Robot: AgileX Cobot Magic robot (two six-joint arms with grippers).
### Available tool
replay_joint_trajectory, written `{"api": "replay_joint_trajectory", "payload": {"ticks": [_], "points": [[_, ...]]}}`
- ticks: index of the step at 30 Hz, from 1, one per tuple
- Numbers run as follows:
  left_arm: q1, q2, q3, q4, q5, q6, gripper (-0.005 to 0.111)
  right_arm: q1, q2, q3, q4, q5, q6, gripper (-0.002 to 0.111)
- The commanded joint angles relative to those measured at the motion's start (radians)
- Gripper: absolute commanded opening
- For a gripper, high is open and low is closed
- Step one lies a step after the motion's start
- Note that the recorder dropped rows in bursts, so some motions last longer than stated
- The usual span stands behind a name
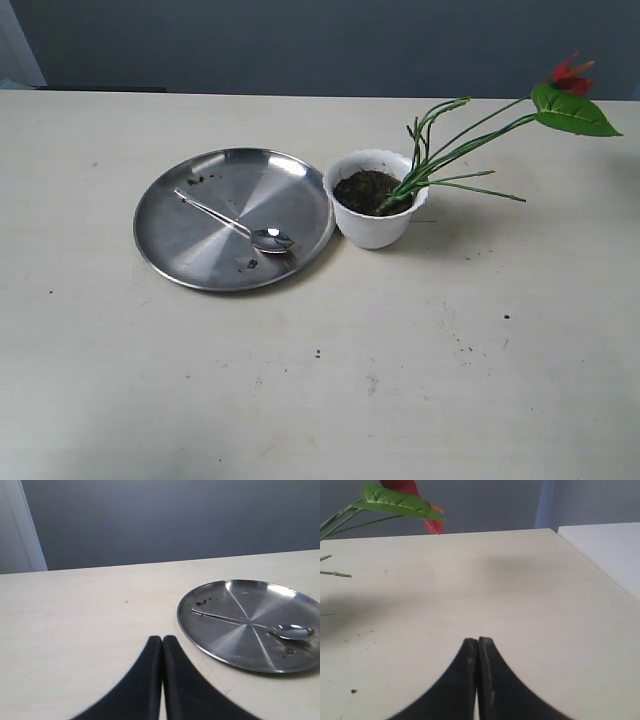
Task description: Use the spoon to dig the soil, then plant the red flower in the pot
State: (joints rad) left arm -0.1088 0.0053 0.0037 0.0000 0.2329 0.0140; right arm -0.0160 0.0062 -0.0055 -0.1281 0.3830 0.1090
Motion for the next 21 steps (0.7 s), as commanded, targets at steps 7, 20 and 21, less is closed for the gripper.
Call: {"api": "replay_joint_trajectory", "payload": {"ticks": [7,20,21], "points": [[-0.003,-0.005,-0.004,0.000,-0.001,-0.004,0.000,-0.007,-0.006,0.005,0.006,-0.020,-0.046,-0.001],[-0.003,-0.005,-0.004,0.000,-0.001,-0.004,0.000,-0.007,-0.006,0.005,0.006,-0.024,-0.046,-0.001],[-0.003,-0.005,-0.004,0.000,-0.001,-0.004,0.000,-0.007,-0.006,0.005,0.006,-0.024,-0.046,-0.001]]}}
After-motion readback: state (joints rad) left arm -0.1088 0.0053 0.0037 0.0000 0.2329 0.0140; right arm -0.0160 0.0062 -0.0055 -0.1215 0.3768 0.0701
